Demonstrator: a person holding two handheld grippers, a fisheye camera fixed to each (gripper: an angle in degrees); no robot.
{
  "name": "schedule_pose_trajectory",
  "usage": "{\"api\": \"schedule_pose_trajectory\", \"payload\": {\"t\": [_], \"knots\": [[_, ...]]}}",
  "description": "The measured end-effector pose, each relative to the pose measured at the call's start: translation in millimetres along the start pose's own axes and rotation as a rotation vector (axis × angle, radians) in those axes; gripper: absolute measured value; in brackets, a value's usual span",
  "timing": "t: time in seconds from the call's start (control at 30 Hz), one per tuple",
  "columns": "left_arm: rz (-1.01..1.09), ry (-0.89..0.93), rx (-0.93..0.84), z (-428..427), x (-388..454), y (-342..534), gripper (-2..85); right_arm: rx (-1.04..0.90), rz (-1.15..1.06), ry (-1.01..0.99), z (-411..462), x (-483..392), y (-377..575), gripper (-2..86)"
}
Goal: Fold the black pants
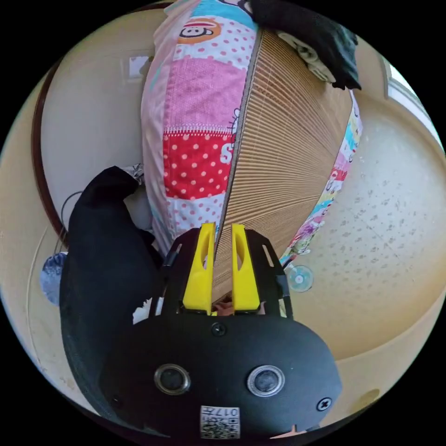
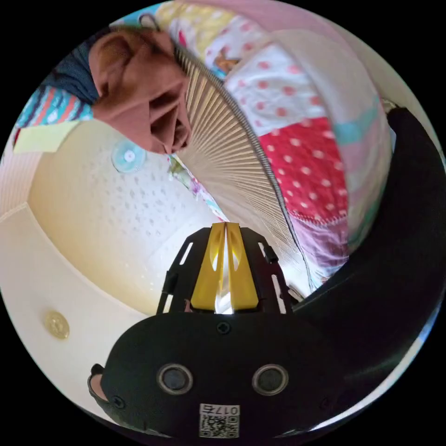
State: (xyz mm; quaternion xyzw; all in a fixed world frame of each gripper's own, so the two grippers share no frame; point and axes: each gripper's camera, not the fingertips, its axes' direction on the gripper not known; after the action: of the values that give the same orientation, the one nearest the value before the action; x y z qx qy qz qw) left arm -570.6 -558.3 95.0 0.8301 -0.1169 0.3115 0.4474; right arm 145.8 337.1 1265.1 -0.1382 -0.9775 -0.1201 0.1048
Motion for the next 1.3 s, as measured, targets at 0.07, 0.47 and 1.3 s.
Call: {"api": "schedule_pose_trajectory", "payload": {"t": [0.07, 0.47, 1.3], "knots": [[-0.041, 0.106, 0.039, -17, -2, -3, 6.5, 0.121, 0.012, -0.118, -16, 15, 18, 0.3], [0.382, -0.503, 0.01, -264, 99, -122, 7.1, -0.246, -0.24, 0.002, 33, -46, 36, 0.4], [0.784, -0.248, 0.349, -264, 302, -123, 4.8, 0.059, -0.184, -0.203, -68, 64, 73, 0.4]]}}
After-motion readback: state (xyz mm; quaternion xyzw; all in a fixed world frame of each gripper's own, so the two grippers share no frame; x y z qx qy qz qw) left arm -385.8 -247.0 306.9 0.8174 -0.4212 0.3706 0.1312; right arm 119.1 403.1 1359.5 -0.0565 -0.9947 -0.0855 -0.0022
